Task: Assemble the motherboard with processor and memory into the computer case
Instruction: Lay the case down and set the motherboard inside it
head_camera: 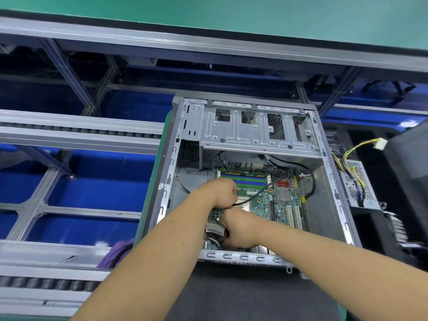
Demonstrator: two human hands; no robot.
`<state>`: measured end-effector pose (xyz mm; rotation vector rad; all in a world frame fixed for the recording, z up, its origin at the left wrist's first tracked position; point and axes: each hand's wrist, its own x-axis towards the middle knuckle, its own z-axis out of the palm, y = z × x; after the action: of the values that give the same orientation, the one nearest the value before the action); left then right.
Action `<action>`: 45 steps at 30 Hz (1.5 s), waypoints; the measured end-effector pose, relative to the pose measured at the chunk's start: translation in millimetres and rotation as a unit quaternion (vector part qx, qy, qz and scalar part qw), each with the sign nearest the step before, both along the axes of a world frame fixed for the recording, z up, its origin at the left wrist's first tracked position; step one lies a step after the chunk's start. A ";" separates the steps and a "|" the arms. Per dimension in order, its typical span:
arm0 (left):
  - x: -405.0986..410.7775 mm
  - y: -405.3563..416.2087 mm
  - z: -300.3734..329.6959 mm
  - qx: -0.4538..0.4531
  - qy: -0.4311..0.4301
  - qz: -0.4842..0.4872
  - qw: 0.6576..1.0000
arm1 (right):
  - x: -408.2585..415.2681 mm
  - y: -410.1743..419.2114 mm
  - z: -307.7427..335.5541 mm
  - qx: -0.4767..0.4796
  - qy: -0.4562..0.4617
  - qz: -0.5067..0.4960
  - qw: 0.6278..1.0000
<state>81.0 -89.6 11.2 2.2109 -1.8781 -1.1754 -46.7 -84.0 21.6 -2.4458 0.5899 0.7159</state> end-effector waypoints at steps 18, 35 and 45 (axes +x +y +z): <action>9.7 -0.3 0.2 -0.143 -0.064 0.127 0.979 | -57.6 -94.4 8.4 -0.222 -0.008 -0.268 0.938; 18.1 0.0 -13.9 -0.129 -0.054 0.098 0.985 | -51.1 -99.6 -1.7 -0.236 -0.012 -0.225 0.945; 14.1 -3.0 -14.1 -0.163 -0.044 0.139 0.976 | -48.9 -99.0 4.2 -0.213 -0.036 -0.262 0.941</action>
<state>95.1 -92.6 -2.9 2.2695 -1.5787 -0.6823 -95.6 -183.0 25.8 -2.4926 1.4191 0.2941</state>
